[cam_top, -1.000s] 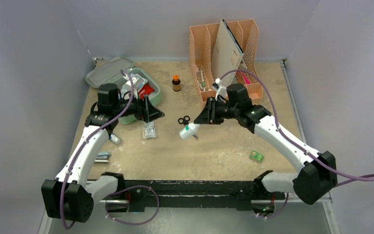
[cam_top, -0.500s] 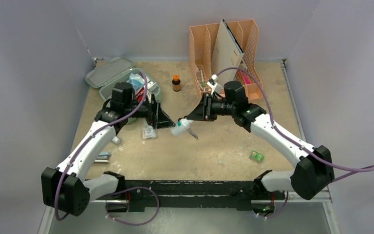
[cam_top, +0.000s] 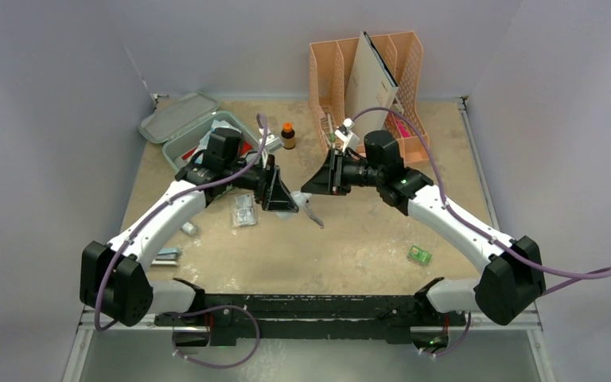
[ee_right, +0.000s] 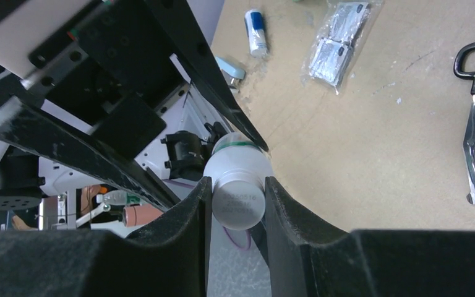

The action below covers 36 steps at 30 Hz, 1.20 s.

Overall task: Organize the medicine kit
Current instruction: Pick up the medical item at the center of the board.

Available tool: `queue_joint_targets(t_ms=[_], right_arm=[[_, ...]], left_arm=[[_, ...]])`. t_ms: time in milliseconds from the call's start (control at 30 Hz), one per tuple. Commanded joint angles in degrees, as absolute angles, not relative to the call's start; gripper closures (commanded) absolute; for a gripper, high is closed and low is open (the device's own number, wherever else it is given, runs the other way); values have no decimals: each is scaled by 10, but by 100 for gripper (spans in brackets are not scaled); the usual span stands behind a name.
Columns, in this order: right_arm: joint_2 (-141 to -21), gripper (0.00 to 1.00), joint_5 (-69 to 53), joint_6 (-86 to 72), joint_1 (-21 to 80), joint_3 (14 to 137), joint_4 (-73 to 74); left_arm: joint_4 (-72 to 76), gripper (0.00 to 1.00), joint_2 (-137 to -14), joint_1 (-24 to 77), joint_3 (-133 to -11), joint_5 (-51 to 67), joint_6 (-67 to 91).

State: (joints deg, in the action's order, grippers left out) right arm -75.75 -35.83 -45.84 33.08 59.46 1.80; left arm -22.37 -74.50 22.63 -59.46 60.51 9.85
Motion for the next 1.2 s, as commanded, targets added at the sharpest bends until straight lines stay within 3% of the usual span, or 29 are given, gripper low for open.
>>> queue_joint_targets(t_ms=[0, 233, 500, 967, 1167], right_arm=[[-751, 82, -378, -467, 334, 625, -27], [-759, 83, -382, -462, 335, 624, -25], [-741, 74, -357, -458, 334, 599, -23], [-612, 3, -257, -435, 334, 584, 77], [-559, 1, -224, -409, 334, 588, 130]], left_arm=[[-235, 33, -761, 251, -628, 621, 65], [-285, 55, -780, 261, -661, 601, 34], [-280, 70, -774, 261, -666, 559, 3], [-381, 82, -809, 260, -731, 361, -104], [-416, 81, -828, 254, -778, 246, -176]])
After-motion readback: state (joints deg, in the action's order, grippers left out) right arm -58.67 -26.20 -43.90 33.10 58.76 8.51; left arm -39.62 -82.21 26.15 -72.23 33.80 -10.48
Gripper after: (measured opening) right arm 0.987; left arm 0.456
